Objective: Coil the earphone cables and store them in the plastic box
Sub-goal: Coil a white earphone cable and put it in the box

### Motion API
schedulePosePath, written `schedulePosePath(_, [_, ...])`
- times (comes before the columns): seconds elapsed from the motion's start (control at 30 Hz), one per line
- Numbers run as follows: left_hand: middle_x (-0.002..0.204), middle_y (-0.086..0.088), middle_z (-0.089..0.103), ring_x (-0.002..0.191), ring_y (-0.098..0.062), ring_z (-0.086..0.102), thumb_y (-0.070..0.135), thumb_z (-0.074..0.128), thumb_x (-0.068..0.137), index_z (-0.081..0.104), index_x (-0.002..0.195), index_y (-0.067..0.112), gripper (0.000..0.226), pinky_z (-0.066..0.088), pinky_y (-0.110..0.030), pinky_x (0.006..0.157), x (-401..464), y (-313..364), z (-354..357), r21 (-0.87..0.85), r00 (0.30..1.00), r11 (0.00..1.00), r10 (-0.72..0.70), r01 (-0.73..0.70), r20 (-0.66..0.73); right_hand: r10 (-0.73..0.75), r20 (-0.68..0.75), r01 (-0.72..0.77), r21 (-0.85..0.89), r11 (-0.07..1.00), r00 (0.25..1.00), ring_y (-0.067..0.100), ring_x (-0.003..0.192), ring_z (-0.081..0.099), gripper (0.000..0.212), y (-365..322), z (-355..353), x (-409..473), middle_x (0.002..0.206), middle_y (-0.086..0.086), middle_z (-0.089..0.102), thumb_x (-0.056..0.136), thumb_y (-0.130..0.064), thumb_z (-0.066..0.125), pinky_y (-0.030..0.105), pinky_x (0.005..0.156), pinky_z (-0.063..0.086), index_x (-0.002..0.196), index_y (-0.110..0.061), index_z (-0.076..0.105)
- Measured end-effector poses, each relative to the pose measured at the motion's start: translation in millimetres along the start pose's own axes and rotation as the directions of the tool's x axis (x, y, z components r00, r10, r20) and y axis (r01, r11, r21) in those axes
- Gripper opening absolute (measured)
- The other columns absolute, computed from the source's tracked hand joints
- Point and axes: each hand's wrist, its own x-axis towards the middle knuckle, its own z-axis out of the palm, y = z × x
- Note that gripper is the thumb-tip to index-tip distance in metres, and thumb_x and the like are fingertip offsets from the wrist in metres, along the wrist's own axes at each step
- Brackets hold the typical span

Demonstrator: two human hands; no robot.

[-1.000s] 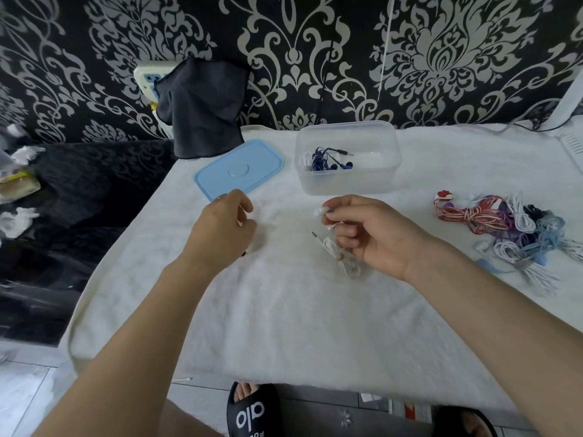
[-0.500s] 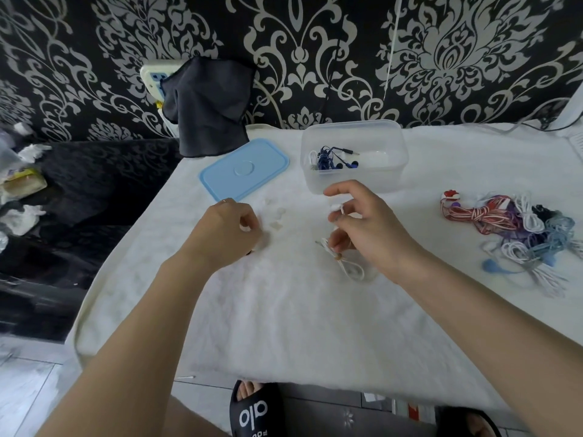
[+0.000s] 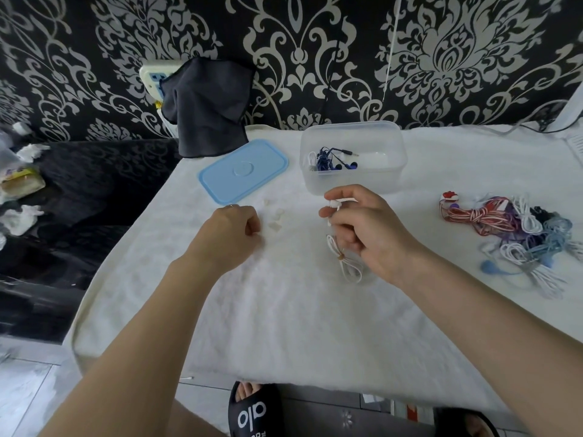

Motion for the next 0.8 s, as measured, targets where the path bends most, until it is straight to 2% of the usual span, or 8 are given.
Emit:
schedulePosePath(0.13, [0.091,0.001,0.064,0.067,-0.014,0.06,0.015,0.061,0.093,0.062,0.088,0.016,0.006,0.046,-0.023,0.062,-1,10,-3,-0.07,0.993,0.994,0.081,-0.087,-0.092,0.073,0.034,-0.078,0.191,0.979,0.997,0.009,0.038,0.025,0.032,-4,0,-1,0.097,0.017,0.064,0.089,0.014,0.042,0.022,0.039,0.021,0.11,-0.004,0.057])
schedulePosePath(0.23, [0.088,0.01,0.065,0.058,-0.006,0.055,0.016,0.059,0.098,0.063,0.089,0.016,0.01,0.044,-0.013,0.057,-7,34,-6,-0.366,0.993,0.925,0.079,-0.105,-0.086,0.112,0.064,-0.127,0.33,0.935,0.992,0.007,0.036,0.024,0.031,-6,-1,1,0.096,0.018,0.064,0.09,0.012,0.038,0.019,0.036,0.02,0.108,-0.006,0.056])
schedulePosePath(0.3, [0.096,0.006,0.072,0.066,-0.003,0.059,0.015,0.056,0.1,0.062,0.089,0.016,0.013,0.048,-0.018,0.066,-10,49,-4,-0.58,0.998,0.813,0.059,-0.036,0.021,0.132,0.096,-0.16,0.417,0.895,0.987,0.006,0.035,0.025,0.03,-7,-2,2,0.096,0.017,0.064,0.091,0.012,0.037,0.018,0.035,0.021,0.105,-0.006,0.056])
schedulePosePath(0.4, [0.102,-0.007,0.076,0.078,-0.013,0.067,0.01,0.05,0.105,0.057,0.095,0.008,0.012,0.056,-0.03,0.075,-14,68,2,-0.825,0.971,0.544,0.068,0.157,0.23,0.135,0.13,-0.183,0.512,0.839,0.982,0.005,0.035,0.027,0.029,-6,-4,3,0.095,0.018,0.064,0.092,0.012,0.036,0.017,0.034,0.024,0.104,-0.005,0.055])
schedulePosePath(0.43, [0.1,-0.007,0.077,0.078,-0.015,0.068,0.01,0.049,0.105,0.056,0.097,0.007,0.011,0.057,-0.03,0.076,-15,73,2,-0.858,0.959,0.47,0.073,0.207,0.272,0.133,0.134,-0.184,0.521,0.833,0.982,0.005,0.035,0.028,0.029,-5,-5,3,0.095,0.018,0.064,0.092,0.013,0.036,0.017,0.035,0.025,0.106,-0.005,0.054])
schedulePosePath(0.5, [0.099,-0.005,0.077,0.074,-0.015,0.067,0.01,0.05,0.105,0.055,0.098,0.007,0.009,0.057,-0.027,0.073,-14,79,2,-0.882,0.954,0.406,0.074,0.239,0.292,0.121,0.137,-0.175,0.52,0.836,0.983,0.005,0.035,0.029,0.03,-5,-4,3,0.095,0.018,0.065,0.092,0.013,0.036,0.017,0.034,0.025,0.107,-0.005,0.055])
schedulePosePath(0.67, [0.092,-0.002,0.075,0.065,-0.013,0.06,0.009,0.05,0.104,0.056,0.098,0.008,0.008,0.051,-0.024,0.062,-9,83,1,-0.888,0.942,0.358,0.058,0.288,0.33,0.087,0.163,-0.157,0.485,0.86,0.983,0.006,0.036,0.029,0.033,-6,-5,3,0.097,0.016,0.068,0.091,0.014,0.036,0.018,0.035,0.023,0.11,-0.005,0.055])
schedulePosePath(0.8, [0.086,-0.002,0.069,0.06,-0.011,0.055,0.011,0.051,0.104,0.053,0.106,0.008,0.004,0.048,-0.022,0.055,-8,85,2,-0.885,0.919,0.314,0.078,0.344,0.386,0.066,0.2,-0.151,0.447,0.882,0.978,0.005,0.037,0.029,0.035,-7,-7,1,0.102,0.017,0.068,0.09,0.016,0.036,0.017,0.037,0.023,0.111,-0.005,0.055])
